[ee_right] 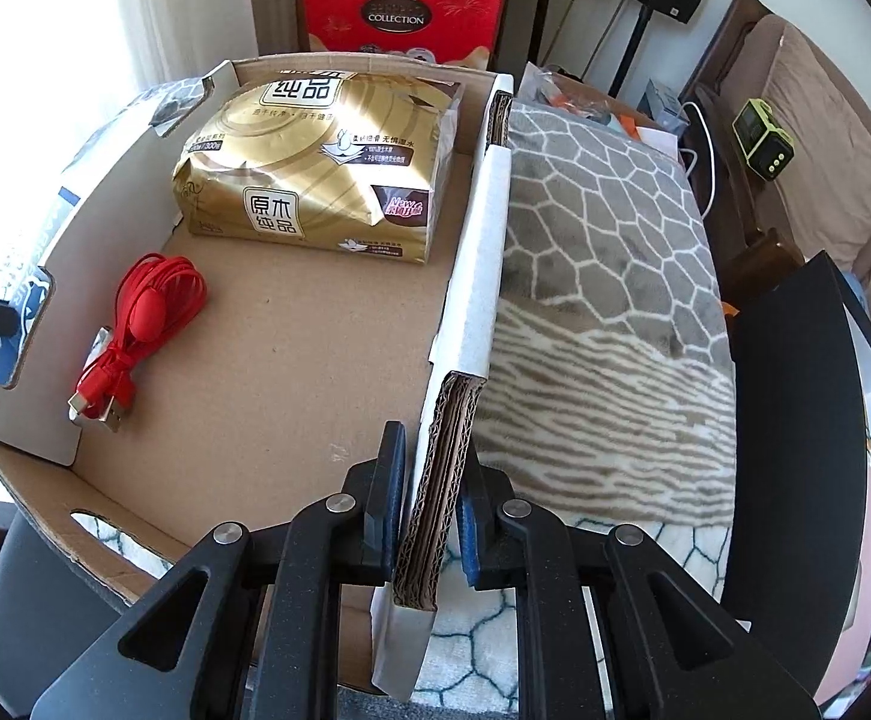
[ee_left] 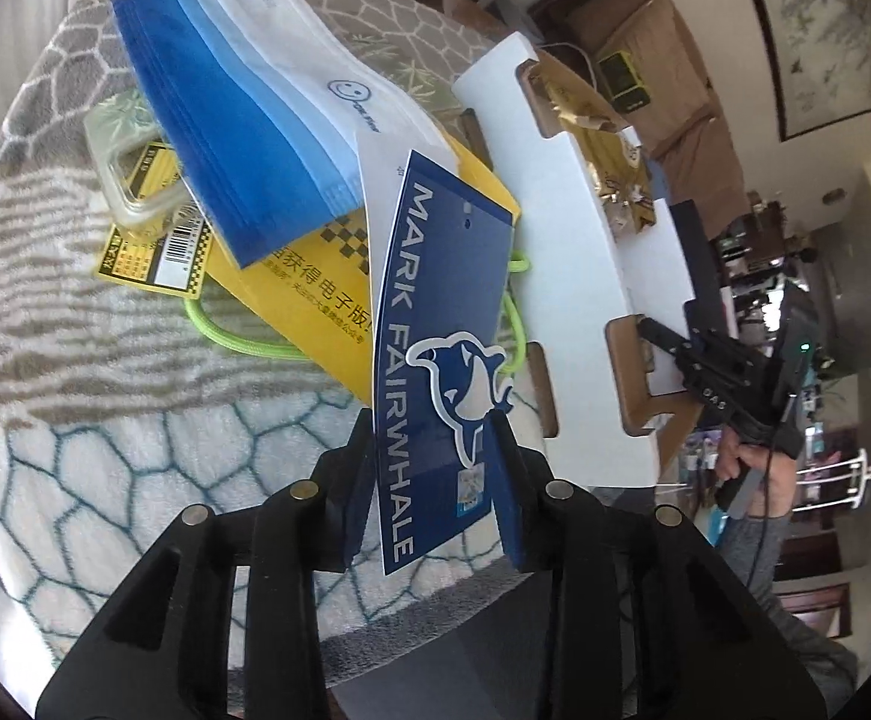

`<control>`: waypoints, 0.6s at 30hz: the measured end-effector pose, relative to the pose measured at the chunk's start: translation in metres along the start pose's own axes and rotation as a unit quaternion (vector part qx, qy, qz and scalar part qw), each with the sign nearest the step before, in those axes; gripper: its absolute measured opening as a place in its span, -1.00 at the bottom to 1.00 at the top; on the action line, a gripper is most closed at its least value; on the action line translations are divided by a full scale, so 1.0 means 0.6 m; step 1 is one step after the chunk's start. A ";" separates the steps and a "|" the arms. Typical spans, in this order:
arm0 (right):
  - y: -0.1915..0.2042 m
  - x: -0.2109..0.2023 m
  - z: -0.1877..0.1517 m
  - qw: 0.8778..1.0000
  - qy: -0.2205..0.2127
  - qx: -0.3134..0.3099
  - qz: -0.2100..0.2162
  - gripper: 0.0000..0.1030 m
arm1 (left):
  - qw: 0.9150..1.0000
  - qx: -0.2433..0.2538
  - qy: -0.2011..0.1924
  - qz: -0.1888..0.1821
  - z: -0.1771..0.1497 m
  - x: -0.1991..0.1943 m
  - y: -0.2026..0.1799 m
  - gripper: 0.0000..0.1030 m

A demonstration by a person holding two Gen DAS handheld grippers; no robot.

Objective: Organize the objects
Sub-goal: 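Move the left gripper to the blue MARK FAIRWHALE card and grasp it, then carry the blue card into the box beside the red cable and release it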

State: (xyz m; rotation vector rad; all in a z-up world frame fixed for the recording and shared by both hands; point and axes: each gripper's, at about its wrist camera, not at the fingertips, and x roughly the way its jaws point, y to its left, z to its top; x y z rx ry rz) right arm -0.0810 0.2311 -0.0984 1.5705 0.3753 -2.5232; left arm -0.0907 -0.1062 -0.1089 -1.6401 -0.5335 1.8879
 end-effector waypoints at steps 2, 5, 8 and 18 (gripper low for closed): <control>0.001 0.000 0.000 1.000 0.000 -0.002 -0.001 -0.72 | 1.000 -0.014 -0.011 -0.026 0.001 -0.002 0.008 -0.18; 0.002 0.001 0.001 1.000 0.001 -0.003 -0.003 -0.72 | 0.998 -0.021 -0.009 -0.058 0.008 0.002 0.015 -0.16; 0.002 0.001 0.001 1.000 0.001 -0.004 -0.003 -0.72 | 0.999 -0.021 -0.007 -0.050 0.014 0.010 0.012 -0.22; 0.002 0.001 0.001 1.000 0.001 -0.005 -0.004 -0.72 | 0.998 -0.014 -0.025 -0.056 0.018 0.009 -0.013 -0.40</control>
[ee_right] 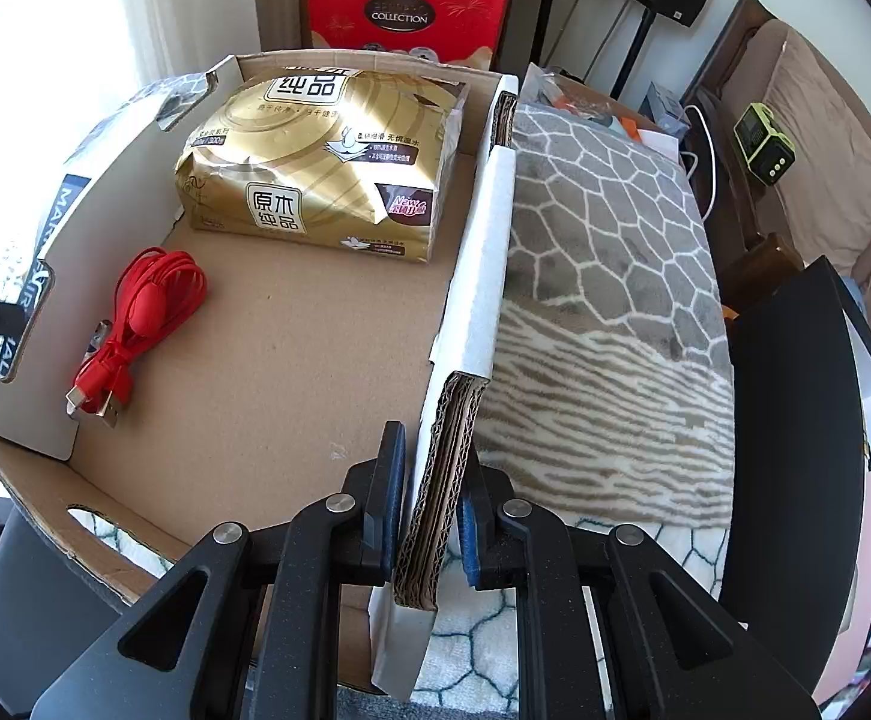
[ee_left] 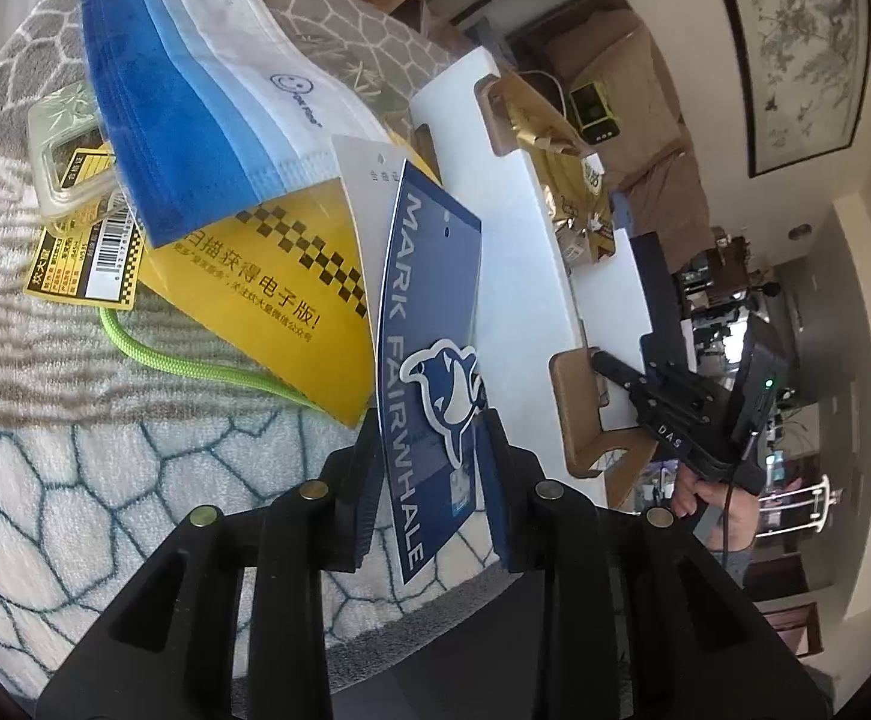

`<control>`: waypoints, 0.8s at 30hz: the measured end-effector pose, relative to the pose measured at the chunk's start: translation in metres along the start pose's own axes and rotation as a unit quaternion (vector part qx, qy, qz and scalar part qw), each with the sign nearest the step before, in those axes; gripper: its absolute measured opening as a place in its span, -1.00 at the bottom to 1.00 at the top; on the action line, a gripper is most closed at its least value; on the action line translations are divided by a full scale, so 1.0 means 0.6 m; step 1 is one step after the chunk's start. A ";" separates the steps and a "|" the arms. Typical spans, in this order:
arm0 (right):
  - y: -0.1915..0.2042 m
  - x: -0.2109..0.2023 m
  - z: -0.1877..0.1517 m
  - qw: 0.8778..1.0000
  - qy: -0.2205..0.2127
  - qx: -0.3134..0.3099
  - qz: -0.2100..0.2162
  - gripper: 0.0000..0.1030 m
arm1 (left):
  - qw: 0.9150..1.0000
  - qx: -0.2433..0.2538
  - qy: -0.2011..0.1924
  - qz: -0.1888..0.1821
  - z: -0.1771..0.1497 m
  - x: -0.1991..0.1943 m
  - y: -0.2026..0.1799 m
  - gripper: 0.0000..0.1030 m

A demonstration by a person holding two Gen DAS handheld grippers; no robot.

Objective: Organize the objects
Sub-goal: 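Carry the blue card into the box beside the red cable and release it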

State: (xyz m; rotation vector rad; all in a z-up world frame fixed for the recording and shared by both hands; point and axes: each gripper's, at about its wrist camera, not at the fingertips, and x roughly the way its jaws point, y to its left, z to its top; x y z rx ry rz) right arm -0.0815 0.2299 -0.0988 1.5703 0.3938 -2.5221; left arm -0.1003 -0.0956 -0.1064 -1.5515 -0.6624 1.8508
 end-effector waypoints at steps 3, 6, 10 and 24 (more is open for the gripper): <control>0.000 0.000 0.000 1.000 0.000 0.000 0.000 -0.72 | 1.000 -0.012 0.000 -0.013 0.005 0.001 0.003 -0.35; 0.000 0.000 0.000 1.000 0.000 0.000 0.001 -0.71 | 1.000 0.001 0.009 0.002 0.009 0.014 -0.008 -0.36; 0.000 0.000 0.001 1.000 0.001 0.002 0.002 -0.71 | 0.998 0.045 0.016 0.052 -0.004 0.040 -0.044 -0.53; 0.001 0.001 0.001 1.000 0.001 0.004 0.006 -0.71 | 0.997 0.046 -0.026 0.054 -0.008 -0.002 -0.055 -0.94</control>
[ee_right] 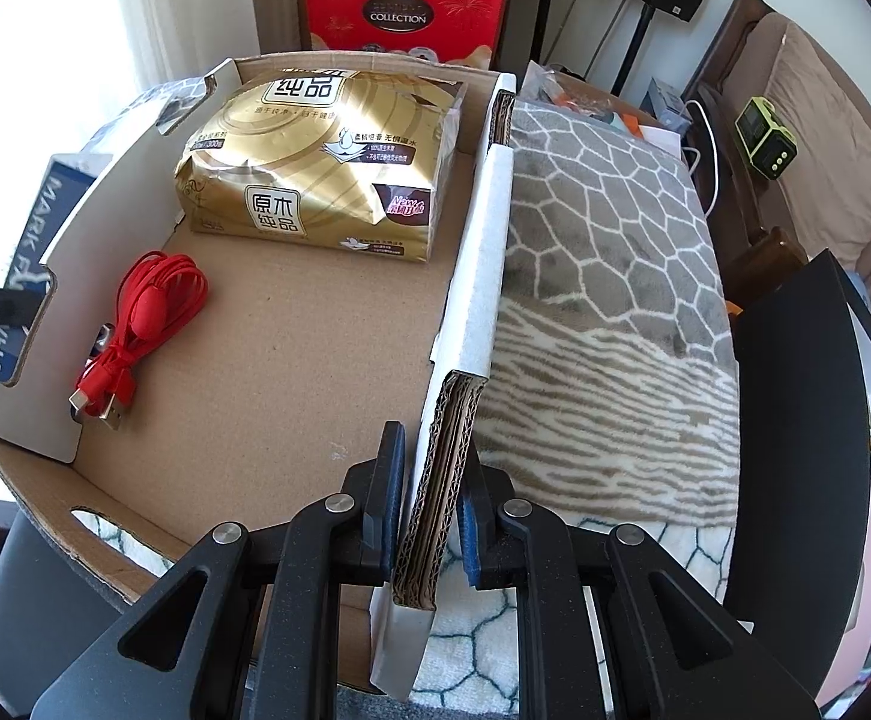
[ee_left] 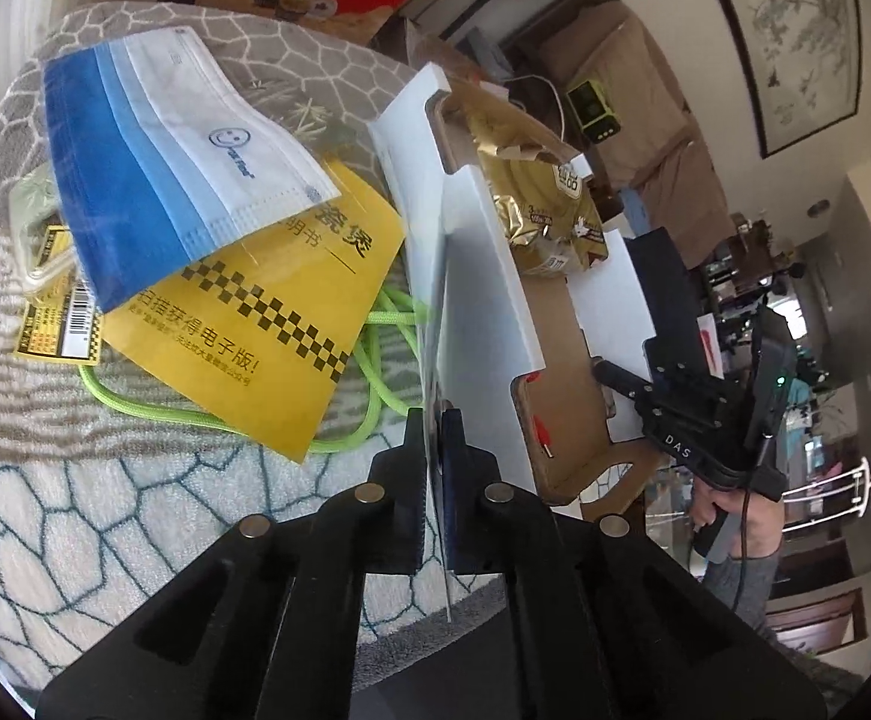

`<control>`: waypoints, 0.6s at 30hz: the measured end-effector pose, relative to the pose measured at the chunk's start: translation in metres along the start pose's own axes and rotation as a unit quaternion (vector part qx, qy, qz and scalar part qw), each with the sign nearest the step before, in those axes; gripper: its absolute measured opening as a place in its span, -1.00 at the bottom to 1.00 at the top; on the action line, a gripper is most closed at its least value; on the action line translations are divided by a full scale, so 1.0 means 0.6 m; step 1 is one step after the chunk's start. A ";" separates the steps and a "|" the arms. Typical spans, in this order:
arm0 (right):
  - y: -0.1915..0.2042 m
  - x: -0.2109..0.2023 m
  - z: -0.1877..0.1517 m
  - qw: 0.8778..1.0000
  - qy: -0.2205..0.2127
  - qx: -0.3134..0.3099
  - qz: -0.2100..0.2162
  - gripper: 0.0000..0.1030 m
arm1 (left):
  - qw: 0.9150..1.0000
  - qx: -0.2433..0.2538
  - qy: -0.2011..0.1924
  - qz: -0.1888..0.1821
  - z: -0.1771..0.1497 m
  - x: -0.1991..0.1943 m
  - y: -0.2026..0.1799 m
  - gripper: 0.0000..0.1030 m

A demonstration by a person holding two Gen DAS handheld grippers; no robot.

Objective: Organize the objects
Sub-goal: 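Carry the blue card into the box beside the red cable and release it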

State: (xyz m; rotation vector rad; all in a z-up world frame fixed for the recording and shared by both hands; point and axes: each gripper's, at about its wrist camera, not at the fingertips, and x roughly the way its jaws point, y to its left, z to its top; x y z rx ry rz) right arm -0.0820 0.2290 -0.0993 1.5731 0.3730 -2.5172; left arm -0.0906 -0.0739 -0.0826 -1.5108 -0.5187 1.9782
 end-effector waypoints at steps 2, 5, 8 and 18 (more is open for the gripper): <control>0.000 0.000 0.000 1.000 0.000 0.001 0.001 -0.71 | 1.000 0.011 -0.017 0.006 0.000 -0.023 -0.010 -0.95; -0.002 0.000 -0.001 1.000 -0.002 0.005 0.005 -0.71 | 0.999 0.017 -0.036 0.000 0.003 -0.055 -0.026 -0.95; -0.006 -0.002 -0.002 1.000 -0.003 0.013 0.013 -0.71 | 0.998 0.021 -0.052 -0.015 0.008 -0.083 -0.047 -0.95; -0.021 -0.003 -0.004 0.999 -0.004 0.037 0.035 -0.69 | 0.999 0.017 -0.023 -0.036 0.039 0.002 -0.140 -0.95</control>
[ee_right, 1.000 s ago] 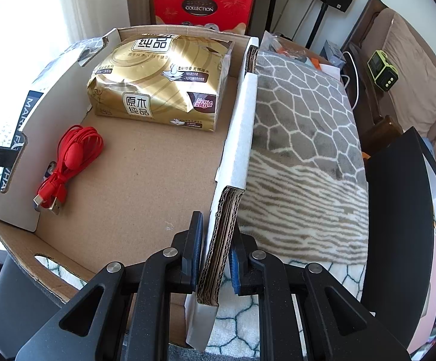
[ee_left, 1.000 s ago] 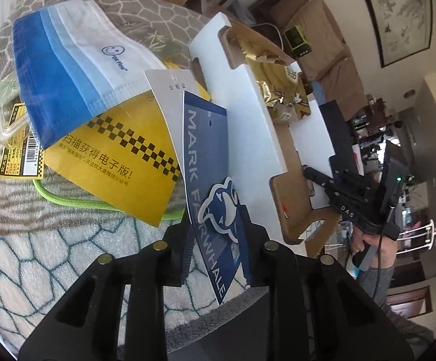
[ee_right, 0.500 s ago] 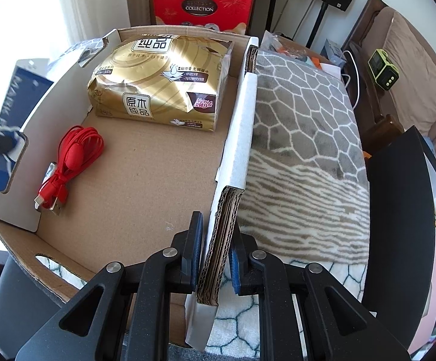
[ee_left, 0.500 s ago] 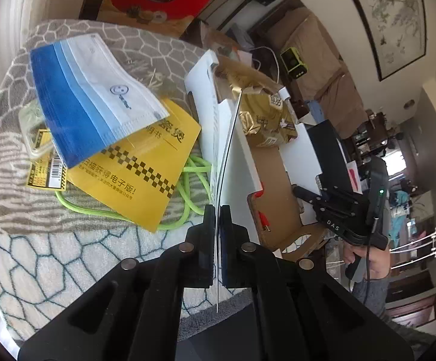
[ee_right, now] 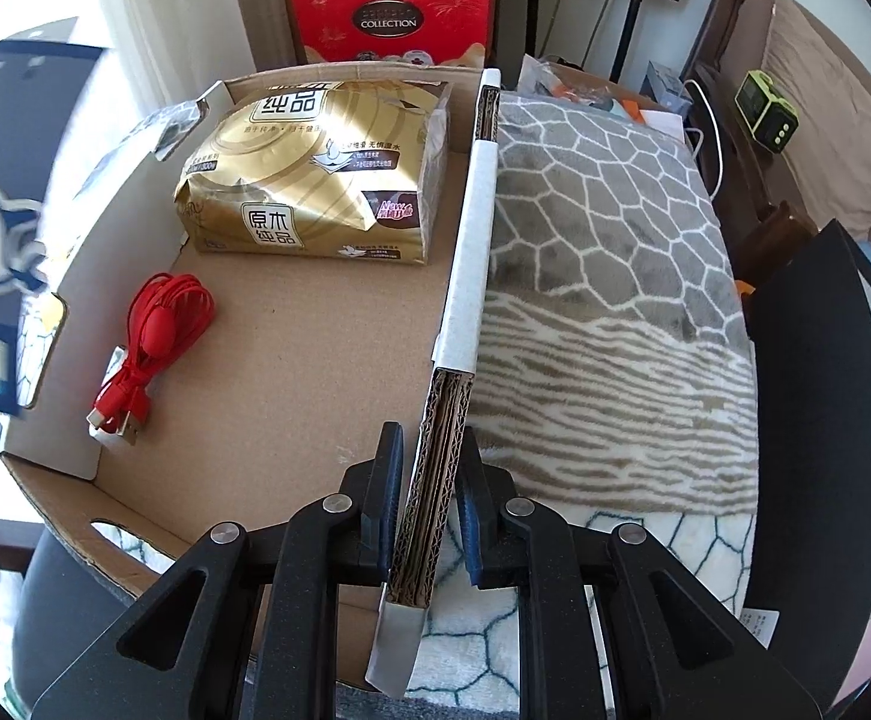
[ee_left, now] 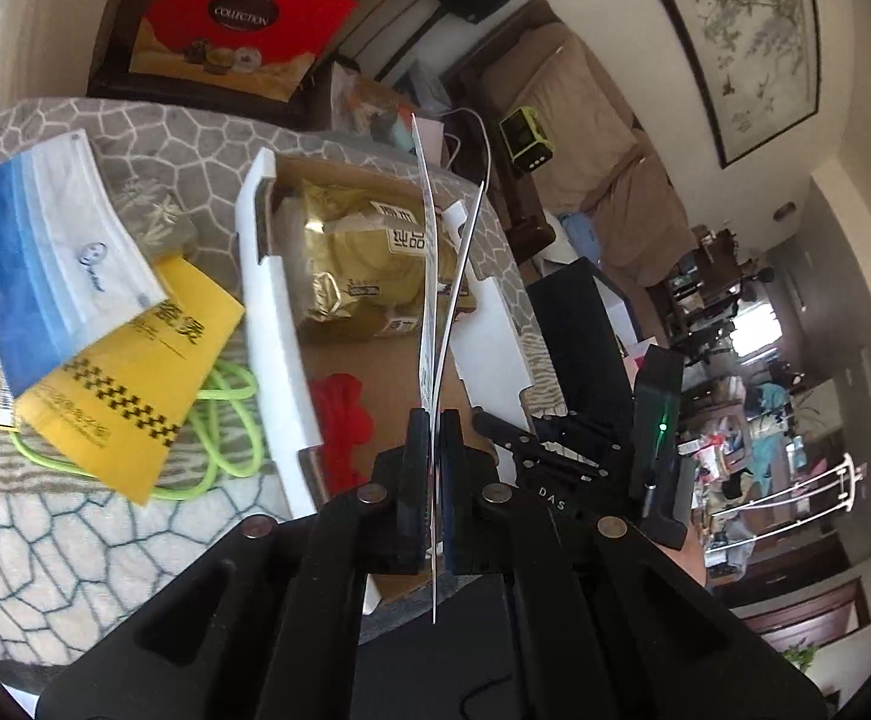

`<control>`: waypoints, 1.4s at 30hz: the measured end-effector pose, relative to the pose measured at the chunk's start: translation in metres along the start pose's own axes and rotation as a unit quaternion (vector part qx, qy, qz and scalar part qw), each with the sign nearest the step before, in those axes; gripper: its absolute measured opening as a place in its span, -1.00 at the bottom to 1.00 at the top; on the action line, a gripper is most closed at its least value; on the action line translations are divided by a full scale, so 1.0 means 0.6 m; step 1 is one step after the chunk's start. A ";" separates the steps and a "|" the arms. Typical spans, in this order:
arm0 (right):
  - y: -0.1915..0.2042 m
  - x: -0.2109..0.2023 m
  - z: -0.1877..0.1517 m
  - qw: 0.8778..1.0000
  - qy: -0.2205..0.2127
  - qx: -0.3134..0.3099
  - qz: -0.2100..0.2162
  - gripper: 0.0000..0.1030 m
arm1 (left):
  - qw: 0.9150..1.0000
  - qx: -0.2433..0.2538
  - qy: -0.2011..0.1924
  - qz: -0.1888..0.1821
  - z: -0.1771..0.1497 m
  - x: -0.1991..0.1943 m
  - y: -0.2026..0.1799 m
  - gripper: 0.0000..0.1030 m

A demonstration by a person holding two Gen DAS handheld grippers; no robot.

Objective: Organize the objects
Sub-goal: 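Carry the blue card into the box beside the red cable and release it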

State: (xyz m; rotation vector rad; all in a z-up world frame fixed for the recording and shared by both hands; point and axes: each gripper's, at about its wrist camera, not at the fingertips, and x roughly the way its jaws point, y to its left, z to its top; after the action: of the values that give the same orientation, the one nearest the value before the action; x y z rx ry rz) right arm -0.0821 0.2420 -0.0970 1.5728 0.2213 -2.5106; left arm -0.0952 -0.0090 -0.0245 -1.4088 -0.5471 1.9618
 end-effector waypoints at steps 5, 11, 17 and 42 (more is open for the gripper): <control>0.000 0.000 0.000 1.000 0.001 0.001 0.002 -0.69 | 0.999 -0.034 0.035 -0.018 0.003 0.089 -0.001 -0.94; -0.001 -0.002 0.000 1.000 0.001 0.002 0.003 -0.69 | 0.997 -0.044 0.062 -0.003 -0.005 0.150 -0.003 -0.94; -0.004 -0.003 -0.002 1.000 0.002 0.005 0.005 -0.69 | 0.992 -0.040 0.121 0.018 -0.019 0.190 -0.006 -0.84; -0.002 -0.002 -0.002 1.000 0.001 -0.001 -0.001 -0.68 | 0.998 -0.015 0.059 0.021 0.001 0.063 -0.015 0.50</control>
State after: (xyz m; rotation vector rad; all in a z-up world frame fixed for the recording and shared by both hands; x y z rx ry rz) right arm -0.0807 0.2436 -0.0965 1.5744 0.2258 -2.5112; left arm -0.1009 0.0243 -0.0435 -1.5564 -0.4981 1.8959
